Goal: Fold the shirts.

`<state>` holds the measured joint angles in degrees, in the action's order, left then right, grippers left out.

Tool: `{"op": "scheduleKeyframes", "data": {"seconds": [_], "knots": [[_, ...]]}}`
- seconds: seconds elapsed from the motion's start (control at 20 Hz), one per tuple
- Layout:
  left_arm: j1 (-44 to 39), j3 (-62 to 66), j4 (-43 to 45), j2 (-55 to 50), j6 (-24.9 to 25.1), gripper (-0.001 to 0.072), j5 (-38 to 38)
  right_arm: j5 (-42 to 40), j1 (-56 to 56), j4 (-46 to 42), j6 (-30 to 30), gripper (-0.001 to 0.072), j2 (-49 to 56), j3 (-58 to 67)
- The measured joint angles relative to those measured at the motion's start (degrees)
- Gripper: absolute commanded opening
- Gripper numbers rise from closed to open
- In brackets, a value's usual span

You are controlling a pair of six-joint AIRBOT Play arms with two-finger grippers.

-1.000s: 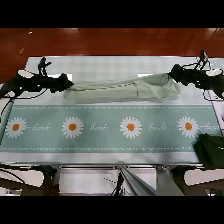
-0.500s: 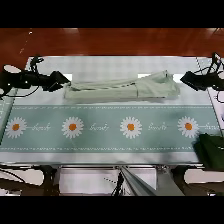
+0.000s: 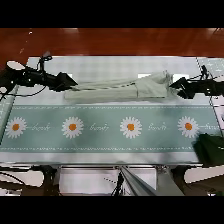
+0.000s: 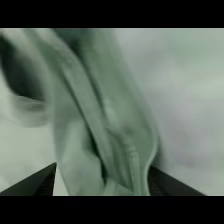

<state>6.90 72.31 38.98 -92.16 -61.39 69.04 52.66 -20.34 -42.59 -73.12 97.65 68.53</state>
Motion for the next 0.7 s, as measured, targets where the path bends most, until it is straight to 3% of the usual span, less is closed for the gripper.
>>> {"op": "scheduleKeyframes", "data": {"seconds": [0.05, 0.15, 0.2, 0.35, 0.45, 0.5, 0.65, 0.7], "knots": [[-0.5, 0.0, -0.3, 0.0, 0.2, 0.0572, 0.3, -0.6, 1.5, 2.5, 1.0, 0.0504, 0.7, 0.0], [-1.4, 0.0, -0.4, 0.0, 0.4, 0.0573, 0.6, -2.1, 4.5, 5.2, 2.7, 0.0127, 1.6, -0.1], [-1.6, 0.0, -0.4, 0.0, 0.5, 0.0573, 0.7, -2.6, 5.7, 7.0, 3.5, 0.0043, 1.6, -0.1], [-2.1, 0.0, -0.9, 0.0, 0.6, 0.0543, 1.0, -2.7, 7.4, 9.5, 5.7, 0.0043, 0.0, -0.1], [-2.3, 0.0, -2.8, 0.0, 0.6, 0.0224, 1.0, -1.3, 7.7, 9.2, 6.8, 0.0043, -3.0, -0.1], [-2.6, 0.0, -4.3, 0.0, 0.5, 0.0135, 1.0, -0.1, 7.8, 8.3, 7.2, 0.0043, -4.9, -0.1], [-4.9, 0.0, -10.1, 0.0, 0.3, 0.0023, 0.6, 5.0, 8.7, 3.3, 7.2, 0.0043, -12.0, -0.1], [-6.3, 0.0, -11.6, 0.0, 0.4, 0.0023, -0.1, 6.6, 9.3, 0.9, 6.3, 0.0043, -14.8, -0.1]]}}
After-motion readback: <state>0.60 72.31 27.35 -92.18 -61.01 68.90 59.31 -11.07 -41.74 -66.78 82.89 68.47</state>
